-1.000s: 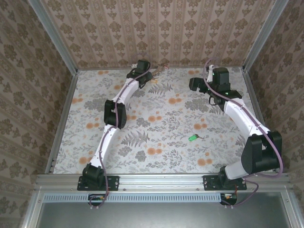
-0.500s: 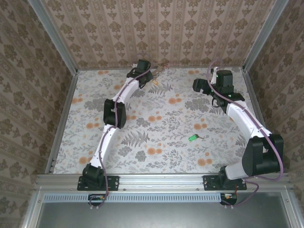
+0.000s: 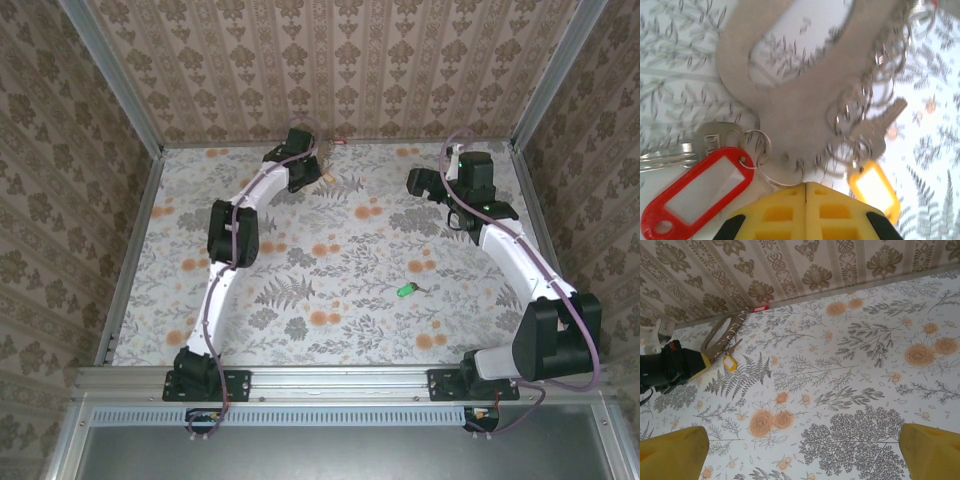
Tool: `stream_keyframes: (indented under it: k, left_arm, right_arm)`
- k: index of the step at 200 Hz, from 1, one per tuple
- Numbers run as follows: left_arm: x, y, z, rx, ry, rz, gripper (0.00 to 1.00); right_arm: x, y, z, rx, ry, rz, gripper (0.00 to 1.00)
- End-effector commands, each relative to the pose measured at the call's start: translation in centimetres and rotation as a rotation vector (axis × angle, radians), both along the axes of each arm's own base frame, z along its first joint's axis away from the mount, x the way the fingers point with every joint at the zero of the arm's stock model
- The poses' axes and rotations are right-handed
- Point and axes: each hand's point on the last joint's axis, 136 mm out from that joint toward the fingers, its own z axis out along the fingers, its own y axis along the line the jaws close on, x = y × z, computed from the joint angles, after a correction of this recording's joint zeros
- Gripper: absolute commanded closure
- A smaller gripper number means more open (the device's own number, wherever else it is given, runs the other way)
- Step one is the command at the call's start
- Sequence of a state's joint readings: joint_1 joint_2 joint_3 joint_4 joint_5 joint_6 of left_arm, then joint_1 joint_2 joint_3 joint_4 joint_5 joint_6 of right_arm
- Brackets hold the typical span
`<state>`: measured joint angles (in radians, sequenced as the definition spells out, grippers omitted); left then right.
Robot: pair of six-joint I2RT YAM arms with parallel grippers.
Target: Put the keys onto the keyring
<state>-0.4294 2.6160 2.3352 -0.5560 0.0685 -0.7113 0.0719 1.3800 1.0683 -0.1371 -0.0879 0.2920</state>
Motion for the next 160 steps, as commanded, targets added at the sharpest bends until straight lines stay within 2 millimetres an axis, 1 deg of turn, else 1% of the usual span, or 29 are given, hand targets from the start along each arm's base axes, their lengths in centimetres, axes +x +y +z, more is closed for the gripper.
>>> stream_keyframes:
  k: [1,5,9,12,28,29,30,31,33,53,62,69,74,79,96,101,103,104,109,113,117,118,119,125,141,142,145,150,160]
  left_arm:
    - [-2.3,-1.1,3.1,-0.023,-0.013,-0.083,1.00]
    - [-2.7,-1.1,3.3,-0.023,-0.012,-0.088,1.00]
    - [-3.3,-1.0,2.9,-0.018,0.000,-0.093,1.00]
    - [-3.5,-0.9,3.1,-0.024,-0.002,-0.097,1.00]
    - [-5.5,-0.4,3.0,-0.038,0.020,-0.112,1.00]
    - [-5.7,-0.4,3.0,-0.040,0.020,-0.115,1.00]
    - [-6.2,-1.2,3.1,-0.043,0.018,-0.130,1.00]
    - [-6.6,-1.5,3.0,-0.042,0.024,-0.138,1.00]
    - [-7.1,-1.7,2.9,-0.043,0.029,-0.146,1.00]
    - [-10.3,-1.6,2.4,-0.057,0.054,-0.179,1.00]
    - [-11.1,-1.5,2.5,-0.058,0.053,-0.196,1.00]
    - [-11.2,-1.5,2.8,-0.058,0.048,-0.217,1.00]
    - [-11.1,-1.5,3.2,-0.059,0.049,-0.237,1.00]
    - [-10.9,-1.6,3.6,-0.057,0.052,-0.255,0.94]
    - [-9.2,-1.7,5.2,-0.007,0.021,-0.323,0.66]
    - [-8.5,-1.7,5.4,0.015,0.017,-0.343,0.58]
    - [-8.5,-1.6,5.1,0.028,0.026,-0.349,0.56]
    - [-8.3,-1.6,5.5,0.030,0.016,-0.352,0.54]
    - [-7.8,-1.6,5.4,0.055,0.017,-0.374,0.49]
    - [-7.2,-1.7,5.7,0.071,0.007,-0.391,0.46]
    - [-7.0,-1.6,5.4,0.093,0.015,-0.405,0.44]
    - [-6.8,-1.7,5.8,0.096,0.008,-0.408,0.44]
    - [-6.8,-1.6,5.4,0.103,0.016,-0.411,0.44]
    - [-6.0,-1.7,5.6,0.130,0.003,-0.430,0.44]
    - [-4.9,-1.5,4.8,0.208,-0.003,-0.483,0.43]
    - [-4.5,-0.8,4.8,0.211,-0.003,-0.474,0.43]
    - [-3.9,-0.1,4.6,0.223,-0.005,-0.469,0.43]
    - [-3.6,0.3,4.0,0.240,-0.002,-0.479,0.43]
    - [-2.6,0.8,3.8,0.262,-0.026,-0.488,0.43]
  right_arm:
    - [-0.4,0.1,0.9,0.022,-0.031,0.008,0.01]
    - [-0.5,0.1,0.9,0.024,-0.032,0.008,0.01]
    - [-0.5,0.2,0.9,0.025,-0.032,0.009,0.01]
    - [-0.5,0.2,1.0,0.024,-0.033,0.010,0.01]
    - [-0.7,0.2,1.0,0.027,-0.033,0.011,0.01]
    - [-0.7,0.2,1.0,0.027,-0.033,0.012,0.01]
    - [-0.7,0.2,1.0,0.027,-0.033,0.011,0.01]
    - [-0.7,0.2,1.0,0.028,-0.033,0.011,0.01]
    - [-0.7,0.2,1.0,0.029,-0.033,0.011,0.01]
    - [-1.2,0.5,0.8,0.046,-0.027,0.019,0.02]
    - [-1.5,0.5,0.6,0.050,-0.023,0.022,0.02]
    - [-1.7,0.6,0.5,0.053,-0.018,0.025,0.01]
    - [-1.9,0.8,0.4,0.056,-0.016,0.031,0.01]
    - [-2.0,0.8,0.2,0.059,-0.011,0.036,0.00]
    - [-2.6,1.2,-0.4,0.069,0.011,0.053,0.00]
    - [-2.8,1.4,-0.5,0.073,0.015,0.057,0.00]
    - [-2.8,1.4,-0.6,0.073,0.017,0.059,0.00]
    - [-2.9,1.4,-0.6,0.074,0.018,0.060,0.00]
    - [-3.0,1.6,-0.7,0.075,0.020,0.063,0.00]
    - [-3.1,1.6,-0.8,0.076,0.023,0.065,0.00]
    - [-3.3,1.7,-0.9,0.076,0.026,0.067,0.00]
    - [-3.3,1.8,-0.9,0.075,0.027,0.069,0.00]
    - [-3.3,1.7,-0.9,0.074,0.028,0.068,0.00]
    - [-3.4,1.9,-1.1,0.073,0.032,0.072,0.00]
    - [-3.7,2.2,-1.4,0.069,0.047,0.087,0.00]
    - [-3.7,2.2,-1.4,0.068,0.048,0.088,0.00]
    - [-3.7,2.3,-1.5,0.067,0.052,0.091,0.00]
    - [-3.8,2.4,-1.7,0.065,0.058,0.096,0.00]
    - [-3.8,2.7,-2.0,0.063,0.071,0.106,0.00]
